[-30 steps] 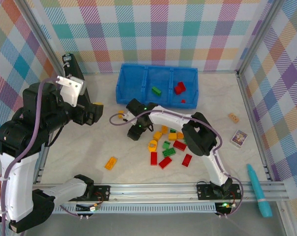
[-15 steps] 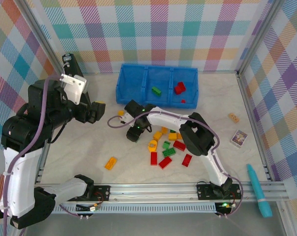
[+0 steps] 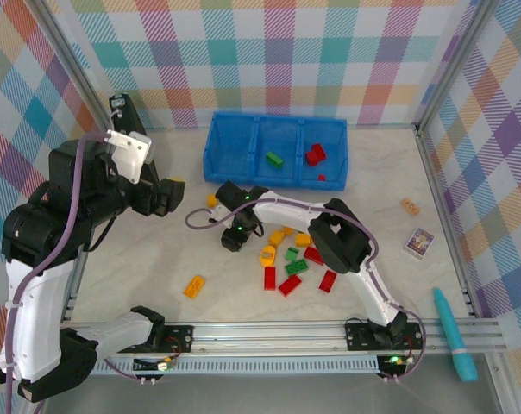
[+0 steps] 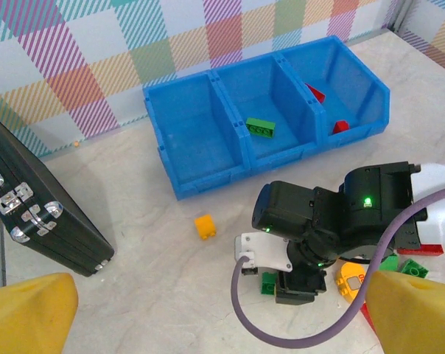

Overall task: Sort the legos into containers by color
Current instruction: Pick up the lego from the center of the table.

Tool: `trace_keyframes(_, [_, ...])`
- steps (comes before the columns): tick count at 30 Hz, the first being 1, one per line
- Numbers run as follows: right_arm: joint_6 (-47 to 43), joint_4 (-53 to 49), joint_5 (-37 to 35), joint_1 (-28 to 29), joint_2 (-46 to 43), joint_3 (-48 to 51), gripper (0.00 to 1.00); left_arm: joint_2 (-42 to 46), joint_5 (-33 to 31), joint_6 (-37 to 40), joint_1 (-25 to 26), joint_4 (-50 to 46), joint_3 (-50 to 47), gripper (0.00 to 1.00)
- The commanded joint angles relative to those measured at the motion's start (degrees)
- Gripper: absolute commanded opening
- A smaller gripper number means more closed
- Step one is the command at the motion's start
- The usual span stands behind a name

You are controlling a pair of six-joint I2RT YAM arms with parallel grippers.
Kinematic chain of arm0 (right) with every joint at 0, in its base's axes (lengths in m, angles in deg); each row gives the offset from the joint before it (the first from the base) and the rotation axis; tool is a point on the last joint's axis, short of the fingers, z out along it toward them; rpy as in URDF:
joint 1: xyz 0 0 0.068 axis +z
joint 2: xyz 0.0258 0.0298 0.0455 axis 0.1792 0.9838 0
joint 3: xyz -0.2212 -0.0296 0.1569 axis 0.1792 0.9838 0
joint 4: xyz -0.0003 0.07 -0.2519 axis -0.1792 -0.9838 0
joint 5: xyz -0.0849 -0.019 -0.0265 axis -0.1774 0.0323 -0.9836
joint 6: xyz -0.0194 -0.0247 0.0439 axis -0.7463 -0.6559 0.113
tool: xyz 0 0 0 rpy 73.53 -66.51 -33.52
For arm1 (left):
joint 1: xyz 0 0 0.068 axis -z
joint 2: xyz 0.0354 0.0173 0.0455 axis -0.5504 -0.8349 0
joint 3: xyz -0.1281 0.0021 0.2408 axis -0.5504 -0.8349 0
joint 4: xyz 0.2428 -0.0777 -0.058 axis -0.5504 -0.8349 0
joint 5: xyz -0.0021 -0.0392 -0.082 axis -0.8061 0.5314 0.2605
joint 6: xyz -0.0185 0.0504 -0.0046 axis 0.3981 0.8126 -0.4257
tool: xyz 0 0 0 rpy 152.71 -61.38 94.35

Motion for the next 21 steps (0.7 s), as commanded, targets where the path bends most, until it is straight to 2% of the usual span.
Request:
trace_keyframes(1, [0.68,-2.6,-0.08,0.73,1.15,0.46,0.38,0.94,-0.11,-0.21,0.64,-0.65,0.81,1.0])
trace_keyframes(8, [2.18,-3.39,-4.07,-0.49,-1.68,1.72,0.27,1.83,-0.52,-0.17,0.64,-0.79,0.34,1.0])
trace_keyframes(12, [4.21,-4.49,-4.73,-4.88,-6.83,1.01,0.26,2.45,-1.13,0.1,0.64,-0.72,0.25,1.0])
trace_keyframes(16, [5.39,-6.05,-7.02,-10.72,-11.11,-3.75,0.26,2.8,-1.4,0.21,0.64,-0.36,-0.36,1.0])
trace_keyframes(21, [5.19,-6.44,-12.86,-15.9,-9.77,-12.96,0.27,2.67,-1.83,0.27,0.64,0.34,-1.39,1.0])
